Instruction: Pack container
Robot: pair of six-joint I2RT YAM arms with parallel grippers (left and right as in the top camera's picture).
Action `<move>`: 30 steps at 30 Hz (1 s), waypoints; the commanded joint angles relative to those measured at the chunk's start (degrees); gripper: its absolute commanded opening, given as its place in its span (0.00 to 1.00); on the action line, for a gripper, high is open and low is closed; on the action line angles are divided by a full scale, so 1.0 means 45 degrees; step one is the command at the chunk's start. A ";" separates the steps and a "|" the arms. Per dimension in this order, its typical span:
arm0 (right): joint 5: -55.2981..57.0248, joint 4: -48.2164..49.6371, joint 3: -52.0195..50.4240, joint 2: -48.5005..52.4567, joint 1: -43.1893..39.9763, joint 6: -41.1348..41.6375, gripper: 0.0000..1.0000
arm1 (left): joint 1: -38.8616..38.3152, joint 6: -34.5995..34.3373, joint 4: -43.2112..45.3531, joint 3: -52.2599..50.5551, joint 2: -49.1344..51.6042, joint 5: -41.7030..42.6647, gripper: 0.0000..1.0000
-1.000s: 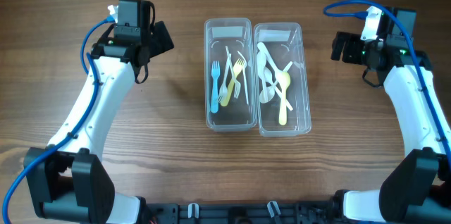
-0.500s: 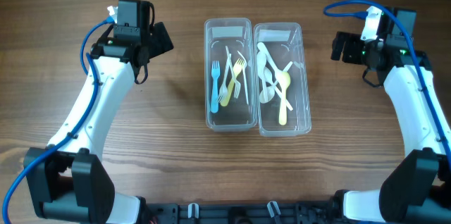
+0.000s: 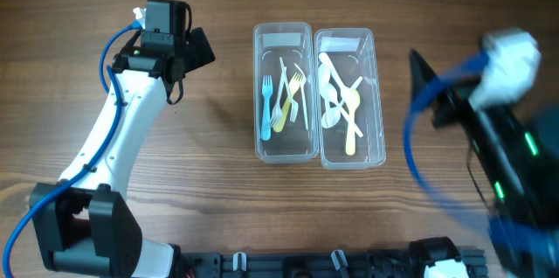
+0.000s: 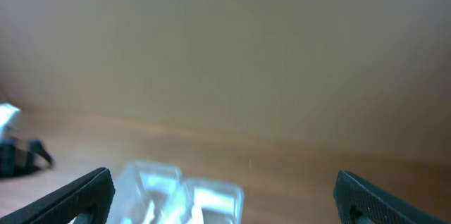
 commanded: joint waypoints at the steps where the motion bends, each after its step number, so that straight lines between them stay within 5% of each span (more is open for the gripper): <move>1: 0.0092 -0.0102 0.0029 -0.1846 0.0102 -0.0243 1.00 | 0.0073 0.0010 0.0000 0.0175 -0.0330 -0.0204 1.00; 9: 0.0029 -0.0214 -0.0947 -0.4896 0.0097 0.0908 1.00 | 0.0073 0.0010 0.0000 0.0175 -0.0330 -0.0204 1.00; 19: 0.0000 0.2953 -0.7718 -0.8111 0.0073 0.1277 1.00 | 0.0073 0.0010 -0.0005 0.0175 -0.0330 -0.0204 1.00; 30: -0.0005 0.6878 -1.2560 -0.9330 0.0063 0.2210 1.00 | 0.0073 0.0010 0.0000 0.0175 -0.0330 -0.0204 1.00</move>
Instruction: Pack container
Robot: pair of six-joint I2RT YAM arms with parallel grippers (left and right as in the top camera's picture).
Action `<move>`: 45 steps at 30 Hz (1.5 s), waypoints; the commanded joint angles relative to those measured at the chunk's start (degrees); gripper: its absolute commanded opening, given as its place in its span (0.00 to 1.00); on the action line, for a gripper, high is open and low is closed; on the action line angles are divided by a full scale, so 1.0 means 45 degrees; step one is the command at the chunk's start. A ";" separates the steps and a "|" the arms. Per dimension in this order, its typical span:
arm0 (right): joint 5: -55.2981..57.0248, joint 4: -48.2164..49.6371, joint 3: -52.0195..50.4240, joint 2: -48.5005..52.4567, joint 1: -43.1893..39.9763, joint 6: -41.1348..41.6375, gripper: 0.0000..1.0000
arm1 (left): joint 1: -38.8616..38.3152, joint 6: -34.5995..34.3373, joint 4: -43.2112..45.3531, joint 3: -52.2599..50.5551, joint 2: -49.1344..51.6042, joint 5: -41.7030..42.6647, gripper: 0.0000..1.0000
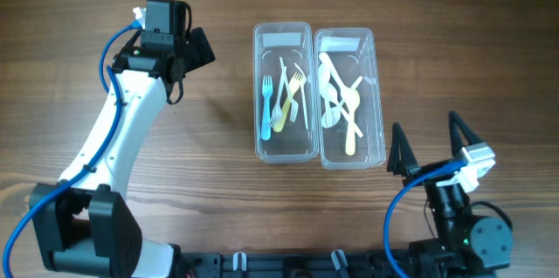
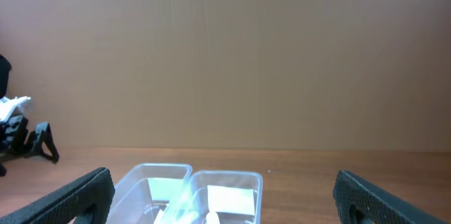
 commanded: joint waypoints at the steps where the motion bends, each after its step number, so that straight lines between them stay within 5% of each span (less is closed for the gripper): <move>1: -0.0005 0.0505 -0.0855 -0.0432 0.0053 0.0321 1.00 | 0.0068 0.0010 0.0000 0.0175 -0.0316 -0.0199 1.00; 16: -0.0049 0.1593 -0.2837 -0.0432 -0.0180 -0.1025 1.00 | 0.0073 0.0010 -0.0005 0.0175 -0.0316 -0.0199 1.00; 45: -0.0005 0.0330 -0.2827 -0.0418 -0.1282 -0.1001 1.00 | 0.0068 0.0010 -0.0005 0.0175 -0.0316 -0.0199 1.00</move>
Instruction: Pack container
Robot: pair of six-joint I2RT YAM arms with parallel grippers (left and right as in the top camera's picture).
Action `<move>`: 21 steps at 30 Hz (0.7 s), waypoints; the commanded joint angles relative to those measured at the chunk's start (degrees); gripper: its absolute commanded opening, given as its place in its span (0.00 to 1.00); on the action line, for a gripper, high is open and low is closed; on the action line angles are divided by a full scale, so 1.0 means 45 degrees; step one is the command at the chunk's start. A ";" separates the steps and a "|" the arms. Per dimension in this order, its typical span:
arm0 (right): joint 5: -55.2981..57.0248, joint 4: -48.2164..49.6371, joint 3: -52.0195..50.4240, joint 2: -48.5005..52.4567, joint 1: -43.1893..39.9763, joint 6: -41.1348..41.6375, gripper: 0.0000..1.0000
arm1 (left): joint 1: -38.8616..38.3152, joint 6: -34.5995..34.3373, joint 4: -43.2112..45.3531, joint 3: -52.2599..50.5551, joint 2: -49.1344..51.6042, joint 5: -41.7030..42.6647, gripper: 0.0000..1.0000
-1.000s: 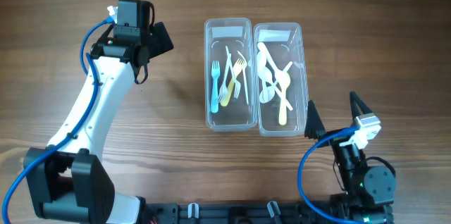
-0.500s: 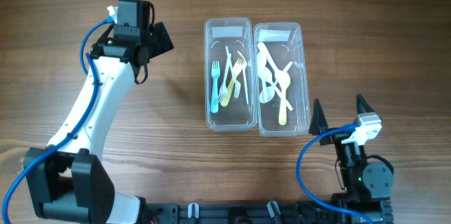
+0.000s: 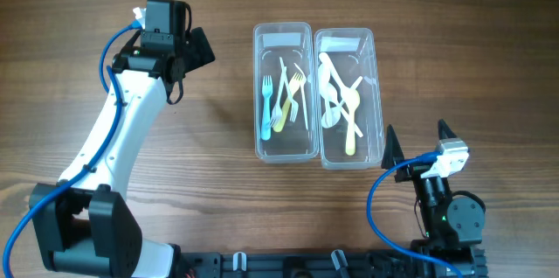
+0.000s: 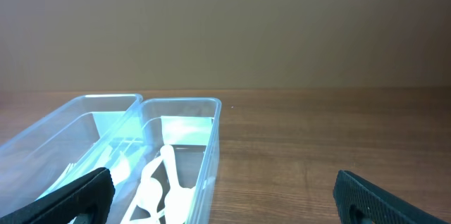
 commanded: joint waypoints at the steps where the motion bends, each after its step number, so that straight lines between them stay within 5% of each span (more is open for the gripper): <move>1: -0.0005 0.0039 -0.0015 -0.0185 -0.0053 -0.0121 1.00 | 0.0073 0.0010 -0.0005 0.0175 -0.0316 -0.0199 1.00; 21: -0.0005 0.0039 -0.0015 -0.0185 -0.0053 -0.0126 1.00 | -0.0219 0.0010 -0.0010 0.0170 -0.1506 -0.0204 1.00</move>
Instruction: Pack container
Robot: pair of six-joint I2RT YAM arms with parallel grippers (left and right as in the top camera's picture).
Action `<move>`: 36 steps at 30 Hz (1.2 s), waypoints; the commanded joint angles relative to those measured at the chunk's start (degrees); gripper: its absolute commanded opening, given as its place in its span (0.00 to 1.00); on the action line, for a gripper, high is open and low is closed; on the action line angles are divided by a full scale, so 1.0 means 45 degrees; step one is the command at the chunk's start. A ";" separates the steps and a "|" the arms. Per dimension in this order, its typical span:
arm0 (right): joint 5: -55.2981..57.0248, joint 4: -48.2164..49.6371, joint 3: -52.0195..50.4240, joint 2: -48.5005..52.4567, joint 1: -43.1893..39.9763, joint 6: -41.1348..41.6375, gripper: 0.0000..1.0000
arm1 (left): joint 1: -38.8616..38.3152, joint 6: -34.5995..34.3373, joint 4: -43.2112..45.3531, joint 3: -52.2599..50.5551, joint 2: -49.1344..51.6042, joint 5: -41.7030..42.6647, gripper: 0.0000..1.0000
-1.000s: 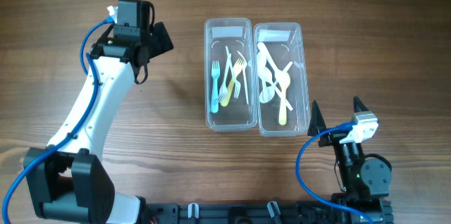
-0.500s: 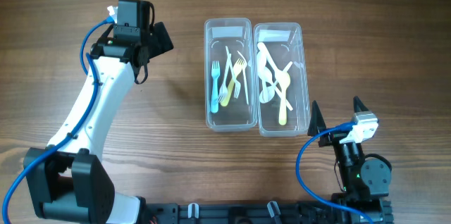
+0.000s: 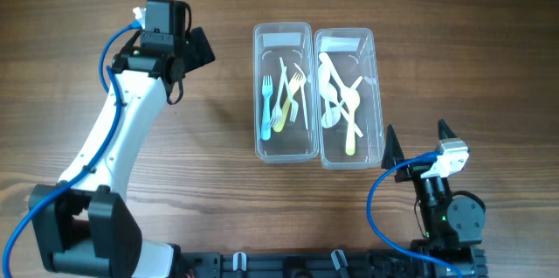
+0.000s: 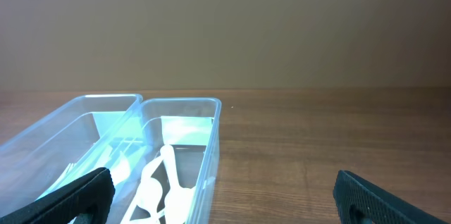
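Note:
Two clear plastic containers sit side by side mid-table. The left container holds blue, yellow and white forks. The right container holds white and yellow spoons. My right gripper rests low at the near right, just off the right container's near corner, open and empty; its wrist view looks along both containers. My left gripper is at the far left of the table, left of the fork container; its jaws are not clear from above.
The wooden table stretches to the right and behind the containers. The left arm crosses the left side. A black rail runs along the near edge.
The right arm was first blurred in motion high at the right edge. Then it stood at the near right with its gripper wide open, facing the containers. By the last moment it had settled lower and closer to the spoon container, where it remains. The left arm never moved.

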 commanded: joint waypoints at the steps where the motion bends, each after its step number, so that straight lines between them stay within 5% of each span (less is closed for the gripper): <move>1: -0.0005 0.0039 -0.0015 -0.0185 -0.0053 -0.0117 1.00 | -0.0398 0.0010 -0.0010 0.0170 -0.1957 -0.0204 1.00; 8: -0.0005 0.0039 -0.0010 -0.0185 -0.0053 -0.0117 1.00 | -0.1608 0.0015 0.0282 0.0170 -0.6348 -0.0578 1.00; 20: -0.0005 0.0039 -0.0010 -0.0185 -0.0053 -0.0117 1.00 | -0.0835 0.0015 -0.1637 -0.0384 -1.3075 -0.1311 1.00; 26: -0.0005 0.0039 -0.0015 -0.0185 -0.0053 -0.0117 1.00 | 0.0097 0.0005 -0.1209 -0.3419 -1.5999 -0.1282 1.00; 36: -0.0005 0.0039 -0.0015 -0.0185 -0.0053 -0.0117 1.00 | 0.0869 0.0000 0.2278 -0.9947 -1.9278 -0.0214 1.00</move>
